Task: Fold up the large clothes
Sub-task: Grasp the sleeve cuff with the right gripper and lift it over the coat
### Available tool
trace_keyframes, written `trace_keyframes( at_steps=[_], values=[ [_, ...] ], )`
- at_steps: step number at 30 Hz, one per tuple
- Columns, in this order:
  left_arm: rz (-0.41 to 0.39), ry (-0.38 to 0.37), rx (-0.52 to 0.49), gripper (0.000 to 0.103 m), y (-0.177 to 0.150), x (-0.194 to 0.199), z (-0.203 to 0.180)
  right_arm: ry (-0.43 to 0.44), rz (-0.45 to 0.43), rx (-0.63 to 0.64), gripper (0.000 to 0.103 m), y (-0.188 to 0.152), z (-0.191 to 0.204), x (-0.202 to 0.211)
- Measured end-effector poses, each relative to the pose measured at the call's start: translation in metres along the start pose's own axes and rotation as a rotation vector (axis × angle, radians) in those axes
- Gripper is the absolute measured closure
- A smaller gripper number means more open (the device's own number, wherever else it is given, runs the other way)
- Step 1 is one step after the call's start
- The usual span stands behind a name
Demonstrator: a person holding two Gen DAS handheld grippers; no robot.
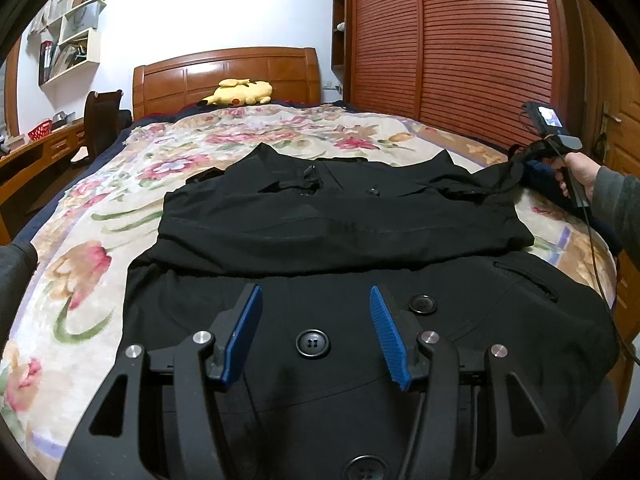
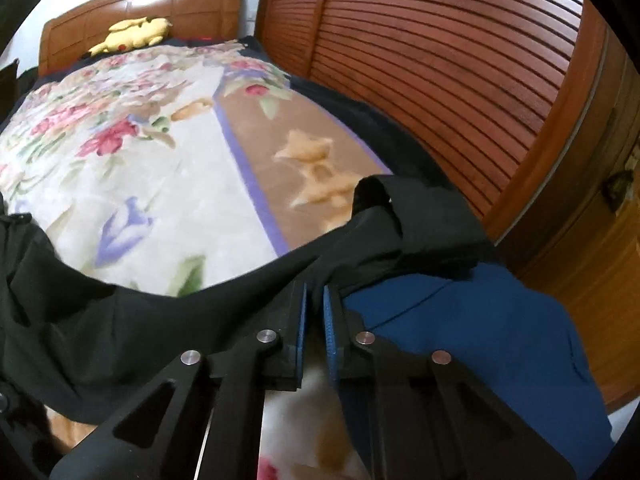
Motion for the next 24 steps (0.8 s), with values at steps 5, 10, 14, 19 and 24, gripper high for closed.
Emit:
trace_keyframes(
  at_steps=[5, 10, 14, 19, 24],
  values=[
    [-0.009, -0.001, 0.008, 0.048, 0.001, 0.001, 0.002, 0.005, -0.100, 0.023, 0.102, 0.018, 0.006, 0.032],
    [-0.022, 0.002, 0.013, 0.048, 0.002, 0.004, 0.005, 0.013, -0.201, 0.044, 0.102, 0.041, 0.017, 0.078],
    [-0.023, 0.007, 0.022, 0.048, 0.001, 0.006, 0.008, 0.076, -0.292, 0.080, 0.102, 0.058, 0.042, 0.128],
    [-0.031, 0.015, 0.031, 0.048, 0.002, 0.009, 0.013, 0.158, -0.387, 0.181, 0.102, 0.063, 0.096, 0.190],
    [-0.037, 0.031, 0.028, 0.048, 0.001, 0.014, 0.016, 0.230, -0.450, 0.269, 0.103, 0.053, 0.148, 0.237]
  ],
)
Point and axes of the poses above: each gripper's, at about its wrist camera, not at the fingertips, and x roughly against the way its jaws point, z to its left, y to its top, the point moved 10 cm from there along -x, roughly the way its jaws point, and after that the axes turned 12 degrees about -x, right-handed, at the moved point
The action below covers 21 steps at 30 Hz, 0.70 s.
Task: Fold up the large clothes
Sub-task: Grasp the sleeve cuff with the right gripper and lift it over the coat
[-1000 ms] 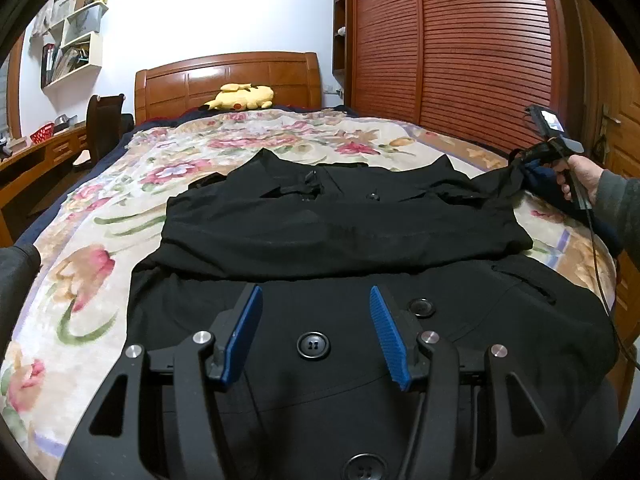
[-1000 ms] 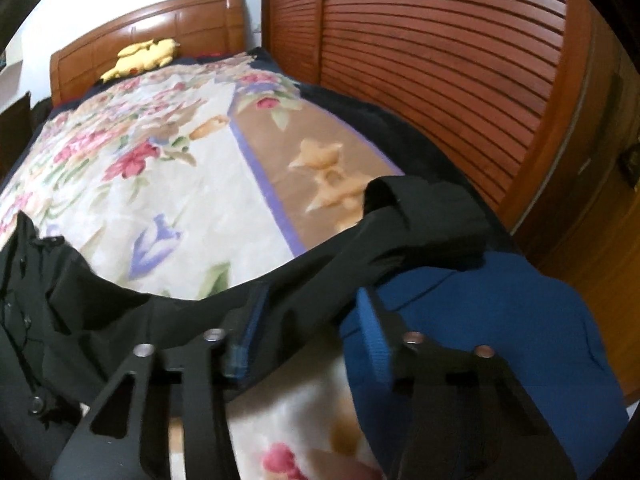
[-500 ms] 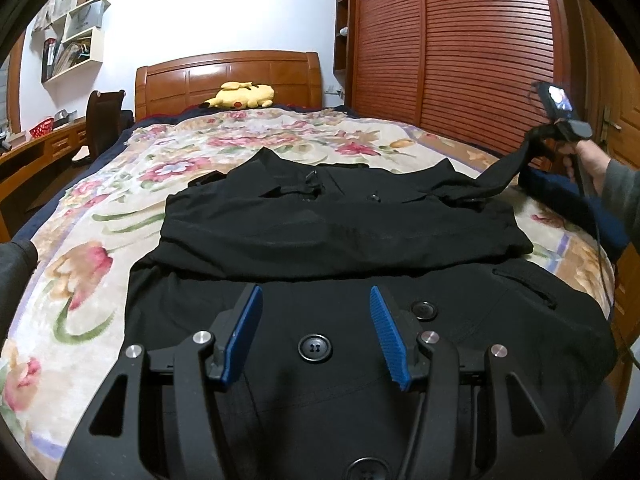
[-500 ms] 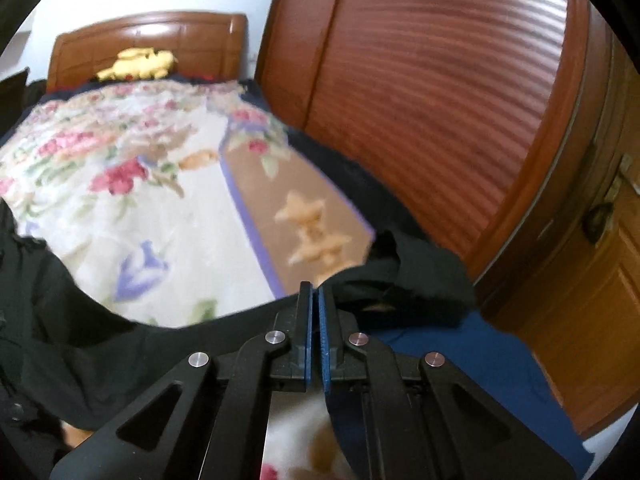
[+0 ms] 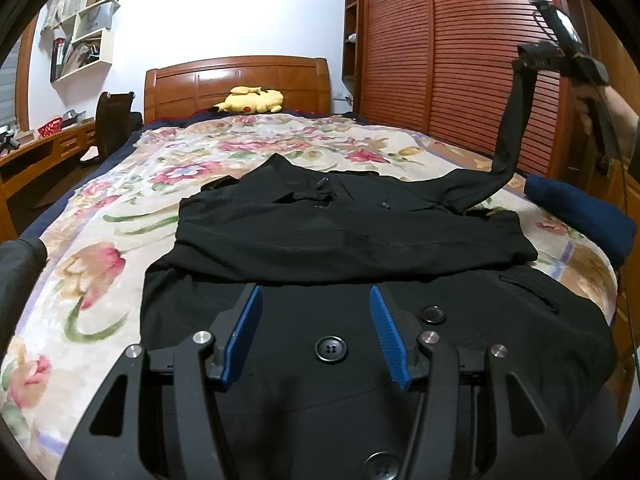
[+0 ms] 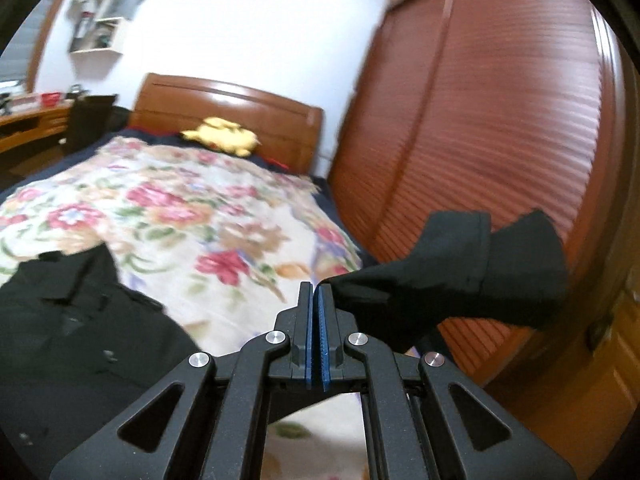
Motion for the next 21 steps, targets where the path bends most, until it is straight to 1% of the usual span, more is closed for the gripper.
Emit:
trace_keyframes(
  at_steps=[5, 15, 21],
  values=[
    [-0.010, 0.020, 0.001, 0.048, -0.002, 0.009, 0.008, 0.082, -0.017, 0.044, 0.103, 0.003, 0.049, 0.015],
    [-0.025, 0.041, 0.026, 0.048, -0.007, 0.025, 0.026, 0.205, -0.013, 0.116, 0.103, -0.005, 0.127, 0.039],
    [-0.034, 0.048, 0.039, 0.048, -0.007, 0.030, 0.032, 0.322, -0.014, 0.165, 0.103, -0.015, 0.185, 0.062]
  ],
)
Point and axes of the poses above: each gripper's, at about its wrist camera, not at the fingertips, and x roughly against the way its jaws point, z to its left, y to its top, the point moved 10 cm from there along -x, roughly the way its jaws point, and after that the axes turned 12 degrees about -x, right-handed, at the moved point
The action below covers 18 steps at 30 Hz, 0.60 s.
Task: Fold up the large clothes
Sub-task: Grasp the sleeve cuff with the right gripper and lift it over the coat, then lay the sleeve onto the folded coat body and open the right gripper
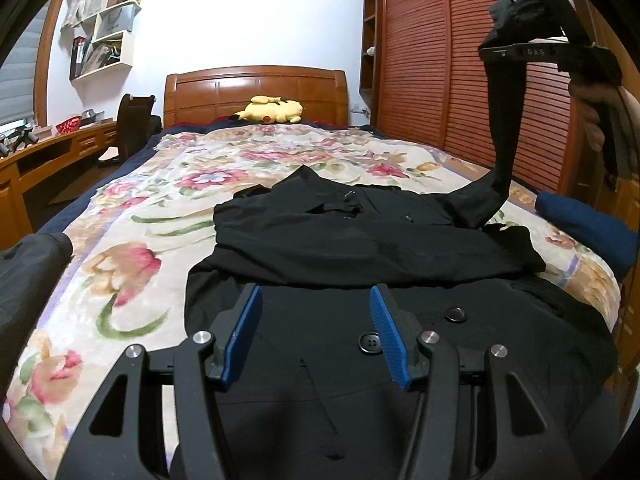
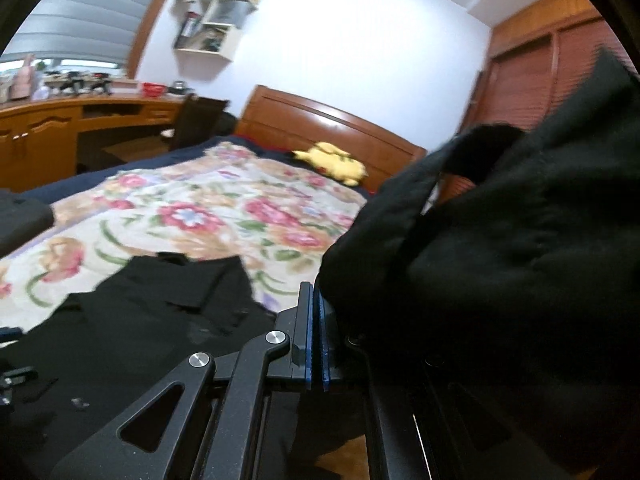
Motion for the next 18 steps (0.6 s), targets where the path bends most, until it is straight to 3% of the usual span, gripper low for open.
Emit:
trace_keyframes(
  at_steps=[7, 14, 18],
  values=[
    [-0.005, 0.010, 0.012, 0.048, -0.001, 0.004, 0.008, 0.138, 0.072, 0.019, 0.102, -0.040, 0.066, -0.011],
    [-0.006, 0.027, 0.031, 0.048, -0.002, 0.006, 0.019, 0.279, 0.215, 0.051, 0.102, -0.122, 0.125, -0.022],
    [0.012, 0.035, 0.038, 0.048, -0.006, 0.002, 0.023, 0.324, 0.297, 0.026, 0.102, -0.163, 0.139, -0.029]
  ],
)
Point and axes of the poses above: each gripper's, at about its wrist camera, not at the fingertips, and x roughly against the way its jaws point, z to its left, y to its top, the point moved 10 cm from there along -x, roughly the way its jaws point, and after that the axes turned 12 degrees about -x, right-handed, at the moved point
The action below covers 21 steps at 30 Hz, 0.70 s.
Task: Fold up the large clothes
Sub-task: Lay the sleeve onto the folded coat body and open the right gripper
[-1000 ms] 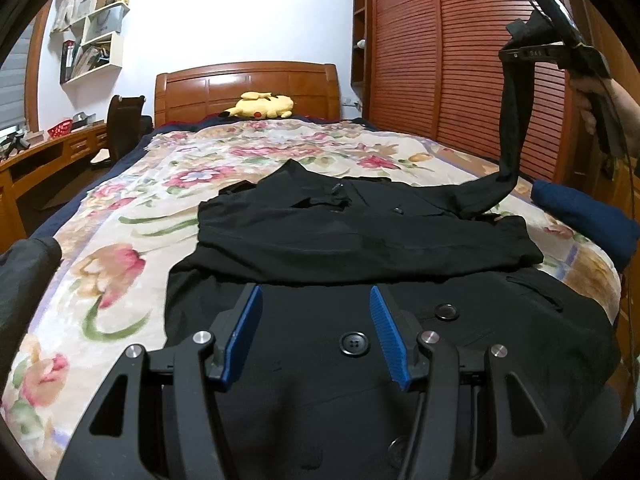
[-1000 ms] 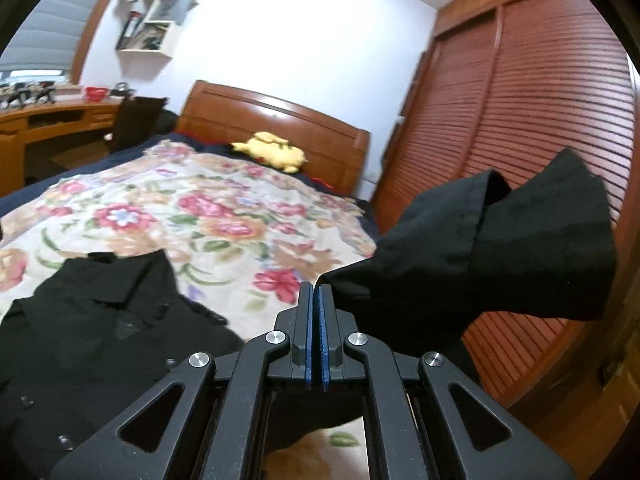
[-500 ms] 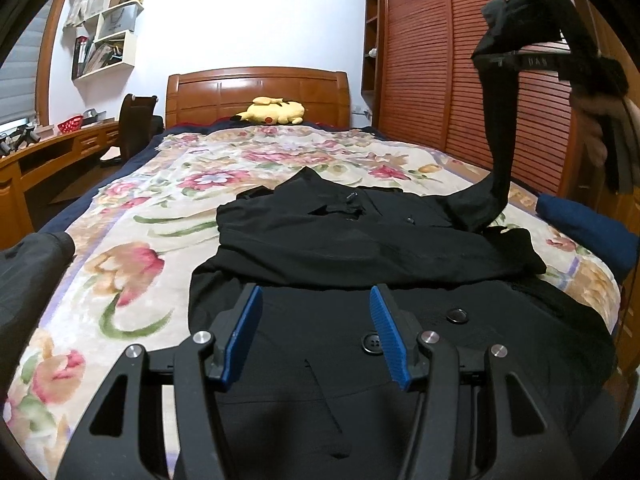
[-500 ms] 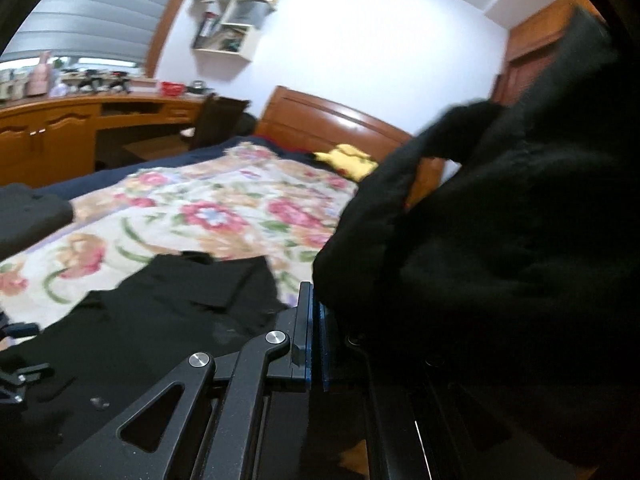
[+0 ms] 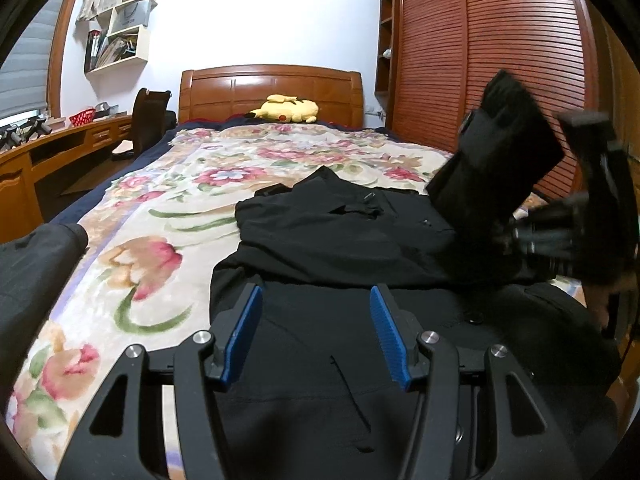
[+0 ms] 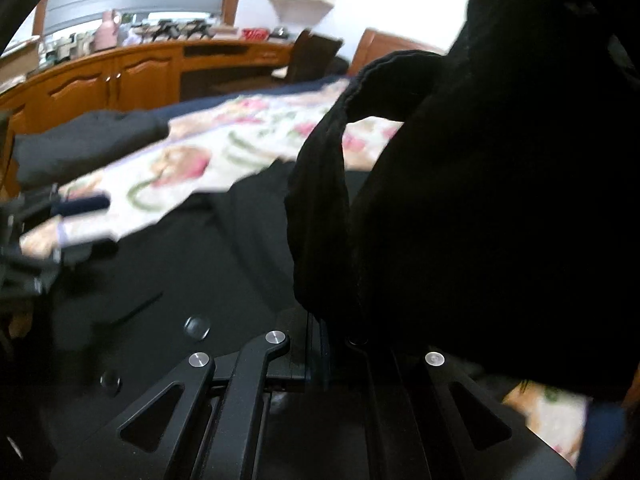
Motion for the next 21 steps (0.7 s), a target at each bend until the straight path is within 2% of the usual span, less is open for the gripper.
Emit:
trace_keyframes(
  at_steps=[10, 13, 14, 17, 21],
  values=[
    [0.000, 0.002, -0.001, 0.048, 0.000, -0.003, 0.000, 0.027, 0.062, -0.072, 0.101, -0.035, 0.000, -0.001],
    [0.000, 0.002, -0.003, 0.048, 0.000, -0.002, 0.000, 0.016, 0.065, -0.067, 0.096, -0.049, -0.005, 0.009],
    [0.001, 0.002, -0.005, 0.048, 0.000, -0.003, 0.000, 0.014, 0.068, -0.066, 0.092, -0.052, -0.004, 0.010],
    [0.002, 0.003, -0.006, 0.048, -0.001, -0.003, -0.001, 0.004, 0.073, -0.064, 0.066, -0.060, -0.004, 0.011],
    [0.007, 0.006, -0.008, 0.048, -0.002, -0.005, 0.000, -0.019, 0.053, -0.100, 0.057, -0.065, -0.012, 0.016]
  ],
)
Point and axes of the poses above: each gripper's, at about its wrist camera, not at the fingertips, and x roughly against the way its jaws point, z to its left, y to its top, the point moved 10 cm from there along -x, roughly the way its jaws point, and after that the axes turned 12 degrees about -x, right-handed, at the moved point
